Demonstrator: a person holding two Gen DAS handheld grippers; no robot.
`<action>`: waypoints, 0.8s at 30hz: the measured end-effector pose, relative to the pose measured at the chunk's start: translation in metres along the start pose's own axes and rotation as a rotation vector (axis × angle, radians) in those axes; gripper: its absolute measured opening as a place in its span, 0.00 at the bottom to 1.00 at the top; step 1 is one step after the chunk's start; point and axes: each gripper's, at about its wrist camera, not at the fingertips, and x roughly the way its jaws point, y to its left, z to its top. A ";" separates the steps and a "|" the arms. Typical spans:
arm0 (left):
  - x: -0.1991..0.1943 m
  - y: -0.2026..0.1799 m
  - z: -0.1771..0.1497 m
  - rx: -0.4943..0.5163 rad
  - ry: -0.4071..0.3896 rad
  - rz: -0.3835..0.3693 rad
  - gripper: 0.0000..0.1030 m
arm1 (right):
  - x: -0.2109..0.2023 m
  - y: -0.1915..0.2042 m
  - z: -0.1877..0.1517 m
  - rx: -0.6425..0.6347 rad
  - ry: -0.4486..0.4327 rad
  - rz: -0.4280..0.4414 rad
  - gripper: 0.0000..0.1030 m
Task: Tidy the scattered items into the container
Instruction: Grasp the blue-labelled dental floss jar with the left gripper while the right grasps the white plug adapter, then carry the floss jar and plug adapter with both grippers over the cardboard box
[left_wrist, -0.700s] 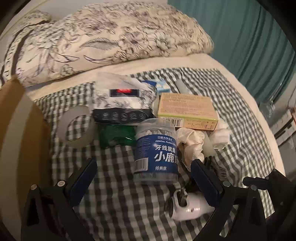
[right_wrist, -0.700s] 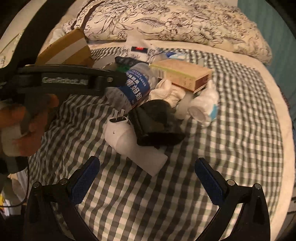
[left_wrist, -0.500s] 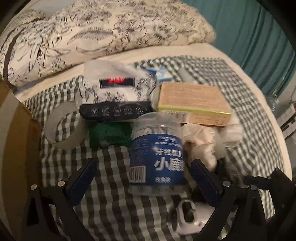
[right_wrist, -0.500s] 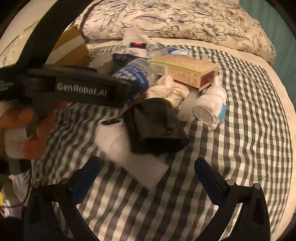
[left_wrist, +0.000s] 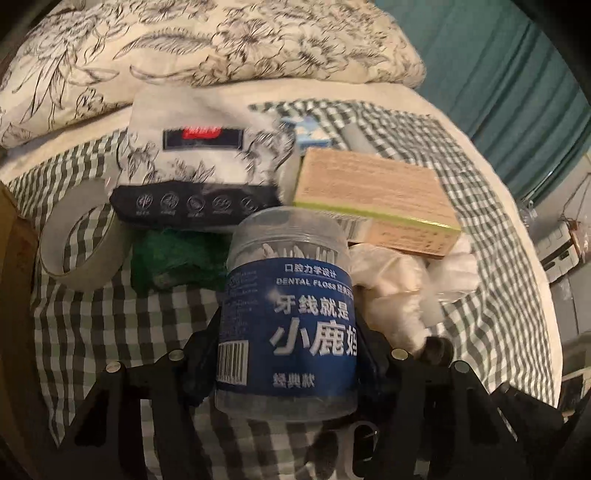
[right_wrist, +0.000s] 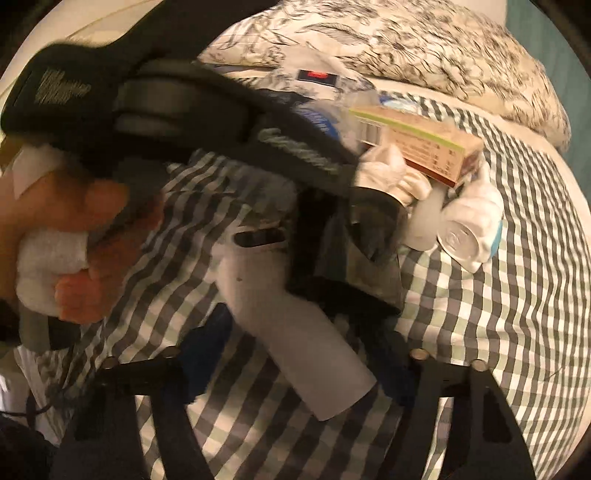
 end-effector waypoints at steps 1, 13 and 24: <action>-0.002 0.000 0.001 0.000 -0.005 -0.004 0.61 | -0.002 0.002 0.000 -0.008 -0.001 0.003 0.56; -0.041 0.012 -0.001 0.006 -0.080 0.056 0.61 | -0.016 0.012 -0.006 0.039 -0.022 0.093 0.42; -0.127 0.019 0.001 -0.051 -0.215 0.108 0.61 | -0.078 0.018 -0.004 0.112 -0.172 0.057 0.41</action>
